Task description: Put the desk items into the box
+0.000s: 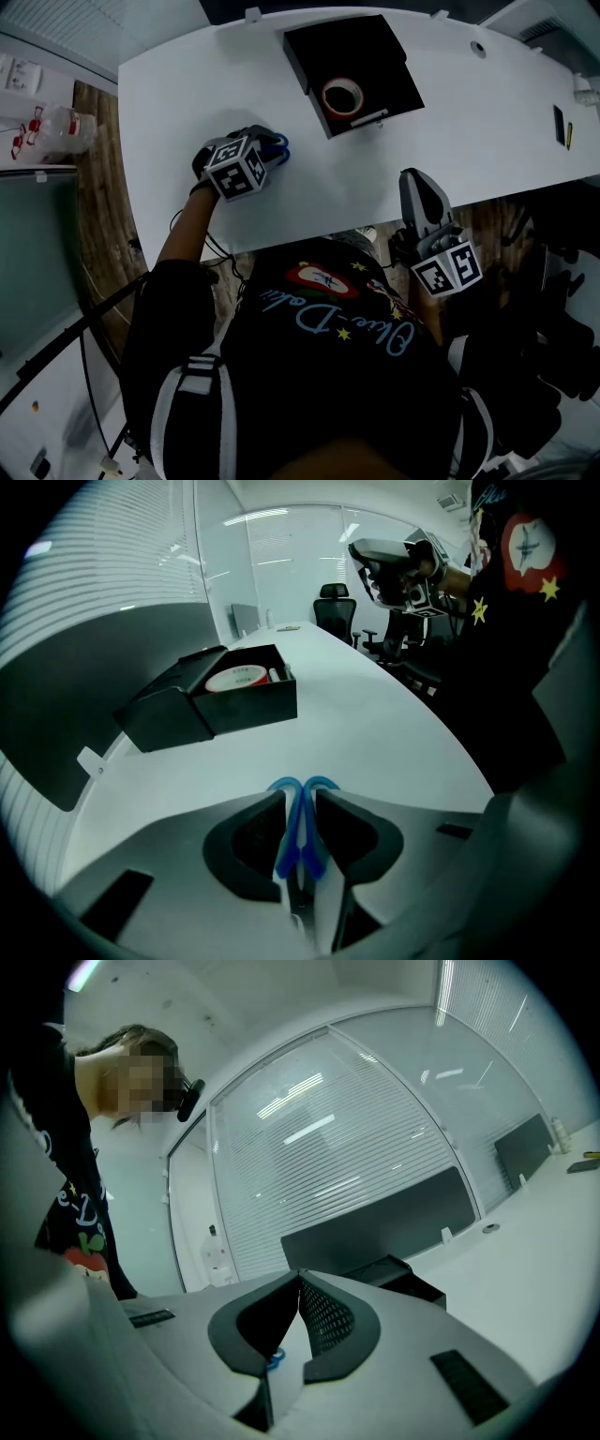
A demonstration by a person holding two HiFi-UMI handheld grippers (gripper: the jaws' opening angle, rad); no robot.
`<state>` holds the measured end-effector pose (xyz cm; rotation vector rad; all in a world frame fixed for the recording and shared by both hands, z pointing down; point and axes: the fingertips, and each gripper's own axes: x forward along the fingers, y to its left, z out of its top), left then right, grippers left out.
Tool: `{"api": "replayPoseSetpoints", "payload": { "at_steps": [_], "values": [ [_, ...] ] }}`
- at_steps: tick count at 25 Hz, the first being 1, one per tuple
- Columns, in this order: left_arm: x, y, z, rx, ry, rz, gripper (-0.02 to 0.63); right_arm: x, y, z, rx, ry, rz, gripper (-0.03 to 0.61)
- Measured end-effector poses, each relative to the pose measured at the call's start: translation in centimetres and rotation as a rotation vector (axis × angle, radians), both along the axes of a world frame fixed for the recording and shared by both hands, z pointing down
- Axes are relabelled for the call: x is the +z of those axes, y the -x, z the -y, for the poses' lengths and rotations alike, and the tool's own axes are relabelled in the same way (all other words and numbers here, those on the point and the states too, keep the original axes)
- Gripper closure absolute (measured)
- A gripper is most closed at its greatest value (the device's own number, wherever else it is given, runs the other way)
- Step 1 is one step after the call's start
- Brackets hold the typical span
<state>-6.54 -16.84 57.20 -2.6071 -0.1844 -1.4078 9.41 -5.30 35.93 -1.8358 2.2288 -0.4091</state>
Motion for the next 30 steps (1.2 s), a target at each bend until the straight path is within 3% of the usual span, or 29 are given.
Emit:
{"api": "replayPoseSetpoints", "payload": {
  "at_steps": [8,14,22,28,30],
  "values": [
    [0.57,0.05,0.09,0.016,0.081,0.048,0.479,0.63,-0.44,0.07,0.006,0.011,0.023,0.548],
    [0.65,0.20,0.04,0.041,0.120,0.126,0.479,0.50,-0.20,0.34,0.009,-0.006,0.080,0.548],
    [0.86,0.26,-0.20,0.069,0.086,0.204,0.492,0.55,-0.66,0.19,0.020,-0.014,0.094,0.548],
    [0.85,0.08,-0.33,0.057,0.072,0.203,0.505,0.26,-0.81,0.04,0.023,-0.031,0.099,0.548],
    [0.81,0.12,-0.41,0.076,0.034,0.209,0.506,0.27,-0.77,-0.14,0.024,-0.032,0.087,0.548]
  ]
}}
